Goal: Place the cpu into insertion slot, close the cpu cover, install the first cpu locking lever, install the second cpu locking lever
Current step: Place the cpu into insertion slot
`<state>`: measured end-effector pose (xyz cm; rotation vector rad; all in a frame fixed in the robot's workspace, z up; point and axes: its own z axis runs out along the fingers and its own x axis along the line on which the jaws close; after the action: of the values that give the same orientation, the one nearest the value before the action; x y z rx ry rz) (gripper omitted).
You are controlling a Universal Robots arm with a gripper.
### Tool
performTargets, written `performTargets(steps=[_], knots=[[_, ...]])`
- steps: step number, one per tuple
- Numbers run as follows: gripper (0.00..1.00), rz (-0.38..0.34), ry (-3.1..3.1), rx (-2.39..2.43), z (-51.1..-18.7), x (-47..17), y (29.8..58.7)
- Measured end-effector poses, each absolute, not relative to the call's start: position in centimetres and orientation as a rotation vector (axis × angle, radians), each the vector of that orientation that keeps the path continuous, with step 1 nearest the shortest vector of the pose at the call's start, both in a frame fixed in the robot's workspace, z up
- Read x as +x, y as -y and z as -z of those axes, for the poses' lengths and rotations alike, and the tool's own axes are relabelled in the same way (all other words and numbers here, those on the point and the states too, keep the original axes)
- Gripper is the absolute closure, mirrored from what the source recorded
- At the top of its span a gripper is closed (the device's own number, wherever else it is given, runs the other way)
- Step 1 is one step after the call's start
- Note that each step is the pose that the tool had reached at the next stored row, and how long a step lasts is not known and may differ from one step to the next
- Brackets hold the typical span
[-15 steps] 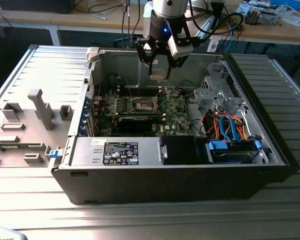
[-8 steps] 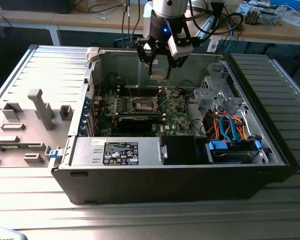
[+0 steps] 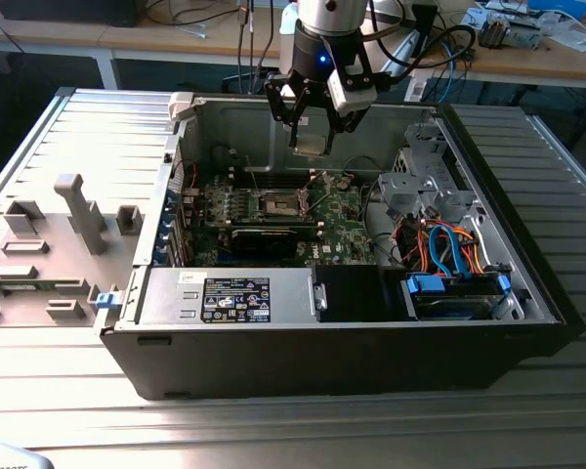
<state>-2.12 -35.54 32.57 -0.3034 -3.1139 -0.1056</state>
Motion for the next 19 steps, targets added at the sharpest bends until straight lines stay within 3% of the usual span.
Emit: performTargets(steps=[19], knots=[[0.45, 0.105, 3.112, -0.324, -32.57, -2.12, 35.54]])
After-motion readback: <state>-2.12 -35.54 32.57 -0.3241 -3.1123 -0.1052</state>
